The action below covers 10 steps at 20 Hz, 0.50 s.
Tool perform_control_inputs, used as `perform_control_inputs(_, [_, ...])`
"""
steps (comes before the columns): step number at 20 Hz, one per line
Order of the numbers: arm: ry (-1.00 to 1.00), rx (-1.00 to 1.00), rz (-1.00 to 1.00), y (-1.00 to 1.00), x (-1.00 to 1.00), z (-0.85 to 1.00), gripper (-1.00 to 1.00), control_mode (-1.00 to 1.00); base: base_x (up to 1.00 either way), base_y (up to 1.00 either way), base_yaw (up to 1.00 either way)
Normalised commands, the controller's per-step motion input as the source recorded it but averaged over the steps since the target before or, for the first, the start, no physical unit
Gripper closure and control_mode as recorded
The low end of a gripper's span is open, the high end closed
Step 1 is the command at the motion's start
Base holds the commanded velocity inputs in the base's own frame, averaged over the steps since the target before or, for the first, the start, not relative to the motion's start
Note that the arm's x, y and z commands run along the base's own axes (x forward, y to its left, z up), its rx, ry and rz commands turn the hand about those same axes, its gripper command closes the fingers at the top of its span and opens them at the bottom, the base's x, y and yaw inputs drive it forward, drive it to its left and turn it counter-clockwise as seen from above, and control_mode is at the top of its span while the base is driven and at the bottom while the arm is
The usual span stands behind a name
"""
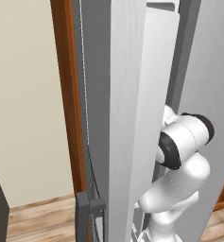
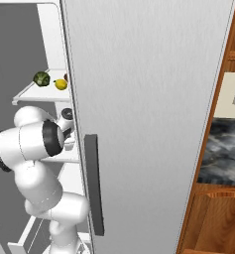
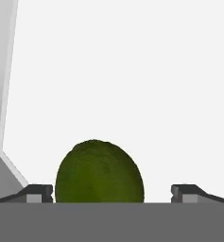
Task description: Take the lime and potato from the second highest rack and move them to the highest rack where the lemon and broccoli are located, to maximize freezer space. Close the freezer door after rearranging.
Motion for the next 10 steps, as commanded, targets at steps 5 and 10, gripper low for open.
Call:
perform_control_inputs(5, [0.00, 0.00, 0.00, 0.12, 0.25, -0.38, -1.00, -1.00, 0.00, 0.00, 0.00])
perform_control_inputs(10, [0.01, 0.00, 0.00, 0.14, 0.20, -0.49, 1.00, -1.00, 0.00, 0.00, 0.00])
